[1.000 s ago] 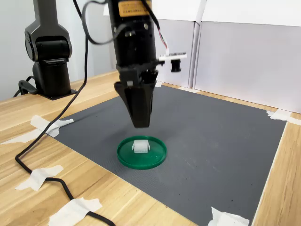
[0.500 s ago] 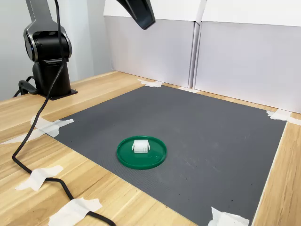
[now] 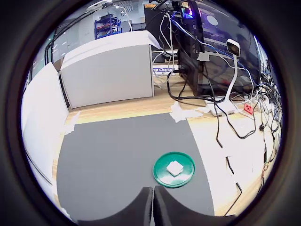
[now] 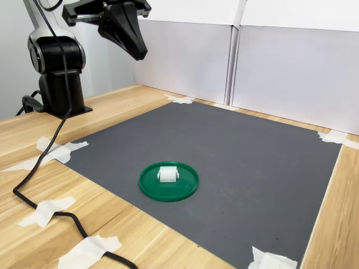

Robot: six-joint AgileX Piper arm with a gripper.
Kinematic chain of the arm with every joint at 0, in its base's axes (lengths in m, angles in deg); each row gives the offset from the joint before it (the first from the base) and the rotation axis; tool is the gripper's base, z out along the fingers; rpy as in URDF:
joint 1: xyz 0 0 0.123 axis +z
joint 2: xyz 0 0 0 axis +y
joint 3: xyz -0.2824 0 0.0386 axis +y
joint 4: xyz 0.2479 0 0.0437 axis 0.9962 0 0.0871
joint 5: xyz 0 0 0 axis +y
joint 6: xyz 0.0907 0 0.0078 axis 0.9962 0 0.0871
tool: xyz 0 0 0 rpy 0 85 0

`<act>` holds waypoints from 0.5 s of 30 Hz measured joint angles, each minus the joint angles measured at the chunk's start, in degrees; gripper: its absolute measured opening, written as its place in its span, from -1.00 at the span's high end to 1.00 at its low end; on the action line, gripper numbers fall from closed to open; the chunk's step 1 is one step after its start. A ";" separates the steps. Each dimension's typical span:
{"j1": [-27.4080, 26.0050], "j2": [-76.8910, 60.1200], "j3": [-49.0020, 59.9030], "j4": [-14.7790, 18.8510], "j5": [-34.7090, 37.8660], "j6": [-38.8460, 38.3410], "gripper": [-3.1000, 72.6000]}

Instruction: Grasp a white terminal and put it on the green lid.

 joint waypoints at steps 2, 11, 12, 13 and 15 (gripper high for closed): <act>0.00 -1.01 1.84 -0.17 -1.60 0.00 0.96; 0.00 -11.73 7.27 -0.23 -3.63 0.00 0.96; 0.25 -13.19 7.66 -0.23 -3.76 0.00 0.96; 0.80 -14.48 8.10 -0.23 -4.01 0.00 0.96; 2.60 -16.49 9.25 -0.23 -4.08 0.00 0.96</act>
